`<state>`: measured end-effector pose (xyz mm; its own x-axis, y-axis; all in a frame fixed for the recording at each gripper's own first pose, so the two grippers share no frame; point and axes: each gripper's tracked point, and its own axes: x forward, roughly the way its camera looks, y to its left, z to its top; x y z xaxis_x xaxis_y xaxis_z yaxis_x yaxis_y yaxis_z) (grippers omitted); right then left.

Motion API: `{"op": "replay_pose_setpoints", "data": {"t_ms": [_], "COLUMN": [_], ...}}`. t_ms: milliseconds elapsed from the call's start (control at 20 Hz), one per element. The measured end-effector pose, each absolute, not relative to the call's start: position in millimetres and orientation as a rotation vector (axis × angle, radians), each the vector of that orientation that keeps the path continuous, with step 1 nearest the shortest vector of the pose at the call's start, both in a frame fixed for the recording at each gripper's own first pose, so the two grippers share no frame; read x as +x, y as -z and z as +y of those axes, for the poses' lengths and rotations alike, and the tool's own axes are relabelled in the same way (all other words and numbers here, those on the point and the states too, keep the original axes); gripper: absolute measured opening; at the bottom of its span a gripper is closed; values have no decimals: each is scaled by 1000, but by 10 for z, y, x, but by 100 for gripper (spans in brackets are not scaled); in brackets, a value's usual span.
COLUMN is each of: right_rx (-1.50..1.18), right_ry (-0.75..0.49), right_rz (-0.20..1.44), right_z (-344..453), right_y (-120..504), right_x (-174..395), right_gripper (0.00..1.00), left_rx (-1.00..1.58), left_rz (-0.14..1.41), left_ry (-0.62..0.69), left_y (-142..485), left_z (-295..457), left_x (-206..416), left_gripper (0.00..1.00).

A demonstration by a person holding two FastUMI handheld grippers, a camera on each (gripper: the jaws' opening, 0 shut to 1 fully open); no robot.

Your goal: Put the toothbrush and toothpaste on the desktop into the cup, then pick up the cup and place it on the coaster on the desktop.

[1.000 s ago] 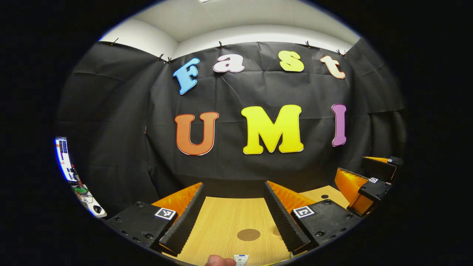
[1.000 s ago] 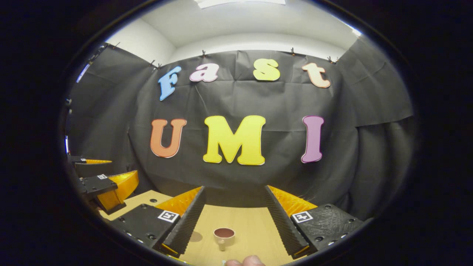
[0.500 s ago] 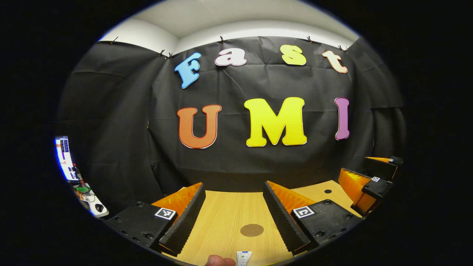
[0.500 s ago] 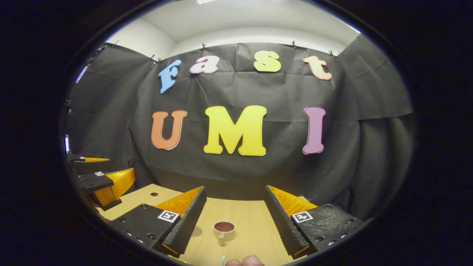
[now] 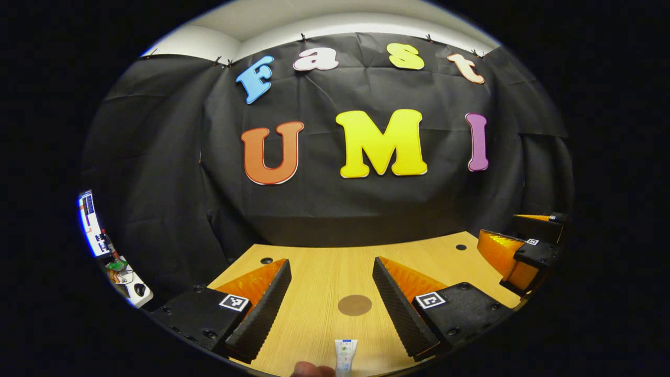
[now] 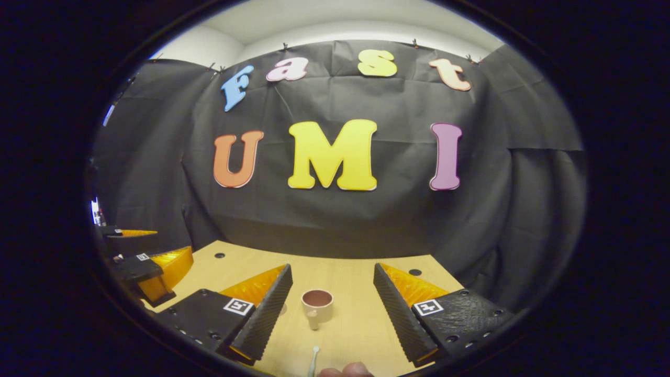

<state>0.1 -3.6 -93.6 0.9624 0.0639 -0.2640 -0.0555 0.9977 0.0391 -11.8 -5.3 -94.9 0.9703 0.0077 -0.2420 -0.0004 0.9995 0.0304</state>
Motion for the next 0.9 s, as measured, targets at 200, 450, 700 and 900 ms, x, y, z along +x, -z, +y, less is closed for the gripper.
{"op": "replay_pose_setpoints", "data": {"t_ms": [200,450,700,900], "right_rx": [9,-1,-15,-17], "right_ry": [-82,-96,-104,-123], "right_rz": [371,523,657,764], "right_z": [5,35,51,125], "right_y": [1327,1926,2440,2784], "right_x": [-120,-315,-491,-649], "right_gripper": [95,95,98,96], "left_rx": [12,8,23,22], "left_rz": [385,574,719,826], "left_ry": [25,56,71,88], "left_y": [1458,2130,2656,3031], "left_z": [-118,-174,-177,-232], "left_x": [-327,-661,-934,-1114], "left_gripper": [99,100,100,100]}}
